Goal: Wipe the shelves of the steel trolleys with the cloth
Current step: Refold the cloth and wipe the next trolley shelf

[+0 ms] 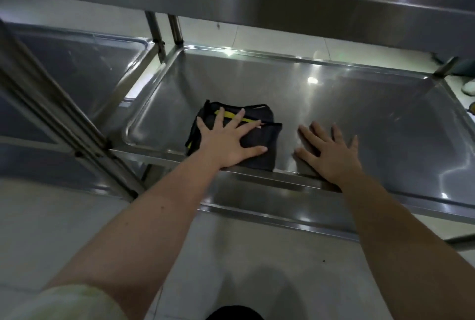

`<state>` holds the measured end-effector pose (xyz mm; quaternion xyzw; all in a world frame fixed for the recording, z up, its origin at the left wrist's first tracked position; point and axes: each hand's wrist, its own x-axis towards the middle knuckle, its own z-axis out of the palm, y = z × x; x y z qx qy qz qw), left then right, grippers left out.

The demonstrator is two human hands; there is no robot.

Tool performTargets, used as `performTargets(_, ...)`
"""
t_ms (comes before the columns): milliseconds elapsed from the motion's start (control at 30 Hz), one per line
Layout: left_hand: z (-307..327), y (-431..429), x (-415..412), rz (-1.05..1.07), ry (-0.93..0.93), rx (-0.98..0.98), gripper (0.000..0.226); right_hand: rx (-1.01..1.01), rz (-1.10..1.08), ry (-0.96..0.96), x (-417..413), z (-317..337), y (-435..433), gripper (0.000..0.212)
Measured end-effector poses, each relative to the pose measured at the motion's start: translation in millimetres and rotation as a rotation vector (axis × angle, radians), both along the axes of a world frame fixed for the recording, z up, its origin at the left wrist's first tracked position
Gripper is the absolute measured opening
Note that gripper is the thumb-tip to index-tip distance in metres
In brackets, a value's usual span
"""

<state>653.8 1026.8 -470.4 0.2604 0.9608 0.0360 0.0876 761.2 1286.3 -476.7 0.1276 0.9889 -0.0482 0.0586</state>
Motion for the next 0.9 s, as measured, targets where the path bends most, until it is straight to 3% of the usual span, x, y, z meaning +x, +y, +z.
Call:
performTargets(167,9.0,-117.1,-44.1,0.262,-0.072,-0.044,0.095,0.031,-0.007,-0.018,-2.7,0.2,-7.9,0.081)
performTargets(400,9.2,-86.1,-10.9,0.225,-0.106,-0.056,0.086,0.074,0.005,-0.039,-1.8,2.1,-11.8,0.071)
performTargets(467,11.4,-54.4,9.1,0.148,-0.102,-0.051,0.082,0.060,0.091,-0.012,-1.8,6.7,-13.9,0.069)
performTargets(600,10.0,-33.2,26.3,0.055,-0.086,-0.049,0.084,0.011,0.527,0.009,-8.9,15.8,-17.1,0.065)
performTargets(667,10.1,-61.8,12.2,0.077,-0.075,-0.027,0.085,0.007,0.564,0.006,-12.6,15.7,-14.3,0.065)
performTargets(800,18.4,-137.0,-23.8,0.323,-0.117,-0.063,0.086,0.010,0.558,0.023,-13.5,10.8,-11.9,0.067)
performTargets(900,18.2,-146.8,-31.9,0.356,-0.128,-0.100,0.095,0.019,0.536,0.032,-15.1,8.0,-12.5,0.067)
